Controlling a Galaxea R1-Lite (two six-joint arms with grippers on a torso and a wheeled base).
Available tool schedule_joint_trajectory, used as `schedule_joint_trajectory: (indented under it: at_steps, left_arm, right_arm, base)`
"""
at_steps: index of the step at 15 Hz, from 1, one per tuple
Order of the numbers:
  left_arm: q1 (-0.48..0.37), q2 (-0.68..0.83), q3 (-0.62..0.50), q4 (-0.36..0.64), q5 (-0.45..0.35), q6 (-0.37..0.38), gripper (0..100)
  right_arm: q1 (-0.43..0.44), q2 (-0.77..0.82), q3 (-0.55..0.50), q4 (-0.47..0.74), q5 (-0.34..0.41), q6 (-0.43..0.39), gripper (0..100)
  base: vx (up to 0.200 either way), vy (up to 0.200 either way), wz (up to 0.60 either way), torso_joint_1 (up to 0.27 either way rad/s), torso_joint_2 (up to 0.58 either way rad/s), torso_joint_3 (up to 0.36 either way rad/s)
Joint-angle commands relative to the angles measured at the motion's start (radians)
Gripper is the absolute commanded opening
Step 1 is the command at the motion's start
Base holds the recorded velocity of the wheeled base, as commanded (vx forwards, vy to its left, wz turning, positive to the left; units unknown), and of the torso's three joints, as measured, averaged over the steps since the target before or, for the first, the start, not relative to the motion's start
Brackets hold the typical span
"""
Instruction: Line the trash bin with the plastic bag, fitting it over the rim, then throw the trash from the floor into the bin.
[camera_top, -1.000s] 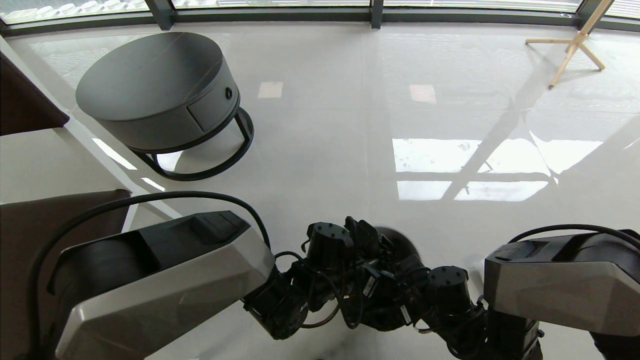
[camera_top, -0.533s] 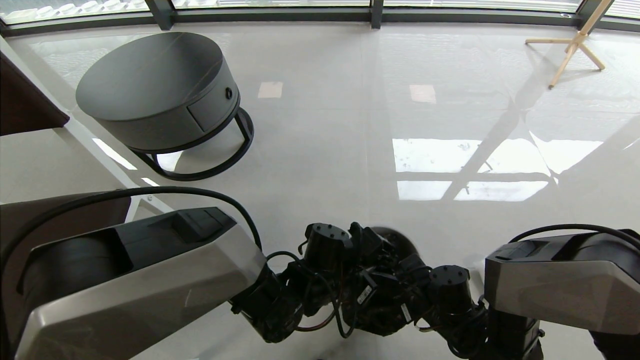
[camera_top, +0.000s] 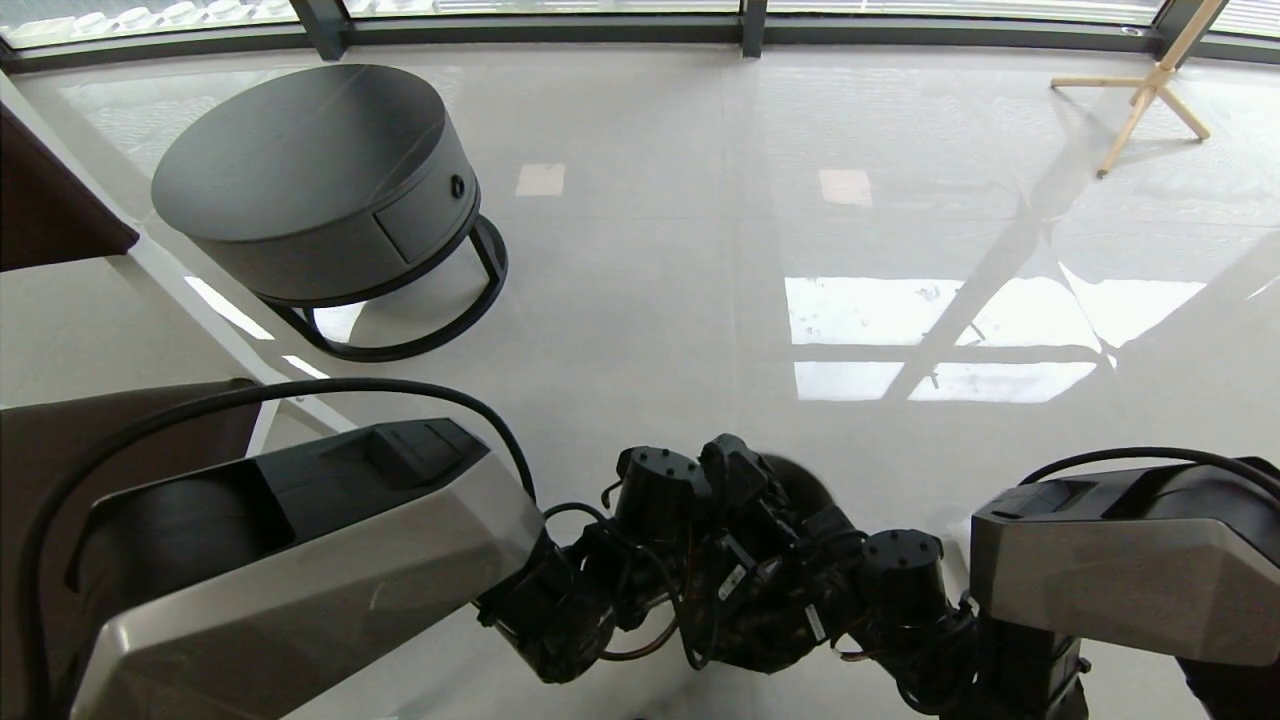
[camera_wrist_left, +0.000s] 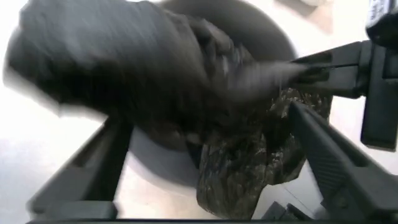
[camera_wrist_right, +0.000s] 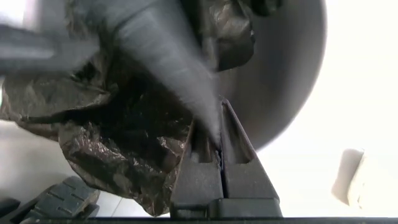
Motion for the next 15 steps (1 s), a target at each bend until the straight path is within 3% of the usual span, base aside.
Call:
schedule_joint_trajectory:
  at_steps: [1, 4, 7, 11, 15]
  left_arm:
    - [0.000, -0.055, 0.059, 0.001, 0.000, 0.002, 100]
    - [0.000, -0.076, 0.127, 0.001, -0.002, 0.004, 100]
    - [0.000, 0.023, 0.056, -0.012, -0.003, -0.006, 100]
    - [-0.005, 0.082, -0.071, 0.005, -0.046, -0.190, 100]
    - [0.000, 0.074, -0.059, 0.016, -0.046, -0.259, 100]
  right_arm:
    - [-0.005, 0.001, -0.002, -0.004, 0.001, 0.000, 0]
    - [-0.005, 0.004, -0.002, -0.020, 0.001, 0.000, 0]
    - [-0.005, 0.004, 0.000, -0.037, 0.002, 0.000, 0]
    - [-0.019, 0.005, 0.003, -0.045, 0.004, 0.001, 0]
    - [-0.020, 0.004, 0.001, -0.047, 0.005, 0.001, 0]
  base:
    - [0.000, 0.000, 0.00, 0.000, 0.00, 0.000]
    - [0.000, 0.000, 0.00, 0.000, 0.00, 0.000]
    - [0.000, 0.000, 0.00, 0.000, 0.00, 0.000]
    - [0.000, 0.000, 0.00, 0.000, 0.00, 0.000]
    - [0.000, 0.000, 0.00, 0.000, 0.00, 0.000]
